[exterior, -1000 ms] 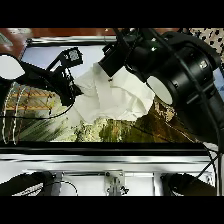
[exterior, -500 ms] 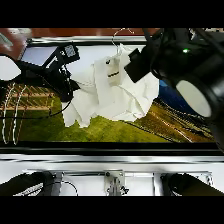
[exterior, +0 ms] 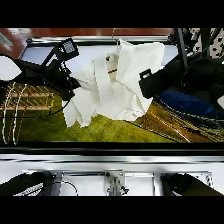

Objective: Fold the shirts.

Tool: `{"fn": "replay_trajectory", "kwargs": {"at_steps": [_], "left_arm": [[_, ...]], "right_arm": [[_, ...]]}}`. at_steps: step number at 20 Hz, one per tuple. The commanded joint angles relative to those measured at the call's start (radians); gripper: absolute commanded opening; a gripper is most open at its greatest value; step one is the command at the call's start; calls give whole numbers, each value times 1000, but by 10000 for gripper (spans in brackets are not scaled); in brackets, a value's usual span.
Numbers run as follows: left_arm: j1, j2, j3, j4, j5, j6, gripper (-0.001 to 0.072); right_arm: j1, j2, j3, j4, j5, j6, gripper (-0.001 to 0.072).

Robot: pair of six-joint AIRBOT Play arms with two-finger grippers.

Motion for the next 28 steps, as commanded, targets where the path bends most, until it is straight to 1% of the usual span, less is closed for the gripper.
{"fn": "replay_trajectory", "kwargs": {"at_steps": [1,3,5,8,9,10,11,14,16,18,19,20,21,23,25,27,28], "left_arm": [[0,0,1,0,2,-15,55],[0,0,1,0,2,-15,55],[0,0,1,0,2,-15,55],[0,0,1,0,2,-14,55],[0,0,1,0,2,-14,55],[0,0,1,0,2,-14,56],[0,0,1,0,2,-14,55],[0,0,1,0,2,-14,55],[0,0,1,0,2,-14,56],[0,0,1,0,2,-15,55],[0,0,1,0,2,-15,55],[0,0,1,0,2,-15,55],[0,0,1,1,2,-15,56],[0,0,1,1,2,-15,56],[0,0,1,1,2,-15,56],[0,0,1,0,2,-26,56],[0,0,1,0,2,-31,56]], "right_arm": [[-37,-17,-38,88,-168,140,671],[-72,-73,-37,114,-215,154,671],[-75,-126,-37,192,-288,126,671],[-75,-150,-37,248,-350,124,671],[-75,-146,-37,246,-355,124,657],[-75,-145,-37,239,-355,125,597],[-75,-148,-37,209,-355,130,552],[-75,-181,-37,167,-357,137,552],[-75,-217,-37,163,-390,138,552],[-75,-250,-37,81,-400,167,550],[-75,-260,-37,29,-393,174,402],[-75,-261,-37,-18,-385,174,141],[-75,-253,-29,-40,-373,172,74],[-75,-218,10,-46,-326,156,74],[-75,-146,39,-47,-264,137,74],[-84,-70,43,-59,-135,139,74],[-97,-38,43,-58,-42,149,74]]}}
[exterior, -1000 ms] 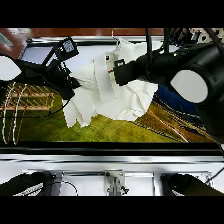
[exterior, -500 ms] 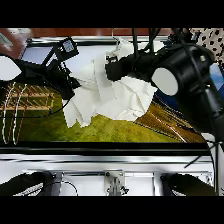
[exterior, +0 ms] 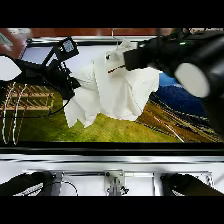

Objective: Fold the shirts.

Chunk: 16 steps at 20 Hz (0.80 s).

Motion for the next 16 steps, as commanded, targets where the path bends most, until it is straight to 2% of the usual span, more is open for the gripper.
{"fn": "replay_trajectory", "kwargs": {"at_steps": [1,3,6,8,10,13,16], "left_arm": [[0,0,1,1,-1,-12,56],[0,0,1,1,-1,-12,56],[0,0,1,1,-1,-15,56],[1,0,1,1,0,-15,56],[1,0,1,1,0,-15,56],[1,0,1,1,0,-16,56],[1,0,1,1,1,-27,56]], "right_arm": [[-29,101,14,-23,262,7,74],[-63,122,14,12,339,5,74],[-95,113,14,156,326,-13,73],[-94,106,14,240,370,-30,73],[-94,109,14,238,468,-37,73],[-94,110,14,129,632,-64,73],[-94,106,14,151,640,-63,73]]}}
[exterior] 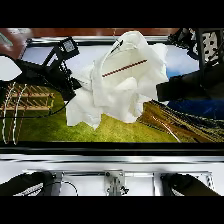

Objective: Fold the shirts.

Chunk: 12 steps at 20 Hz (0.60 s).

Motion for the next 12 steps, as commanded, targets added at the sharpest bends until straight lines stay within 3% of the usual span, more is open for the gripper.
{"fn": "replay_trajectory", "kwargs": {"at_steps": [1,7,12], "left_arm": [[1,0,1,4,4,-10,56],[1,0,1,4,11,-18,56],[13,0,1,4,10,-32,56]], "right_arm": [[0,-10,1,42,81,-10,72],[0,-89,1,346,87,-32,73],[0,-60,1,350,87,-27,73]]}}
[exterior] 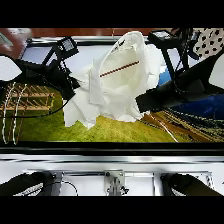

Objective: Fold the shirts.

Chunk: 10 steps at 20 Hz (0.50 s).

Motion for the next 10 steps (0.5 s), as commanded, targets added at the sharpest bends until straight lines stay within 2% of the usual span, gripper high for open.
{"fn": "replay_trajectory", "kwargs": {"at_steps": [1,4,6,10], "left_arm": [[11,0,1,-2,3,-11,56],[21,0,1,-3,3,-16,55],[21,0,1,-3,4,-19,56],[21,0,1,-3,12,-19,56]], "right_arm": [[1,37,1,41,60,10,73],[1,117,1,43,60,30,73],[1,159,1,102,60,40,73],[1,154,1,129,60,66,74]]}}
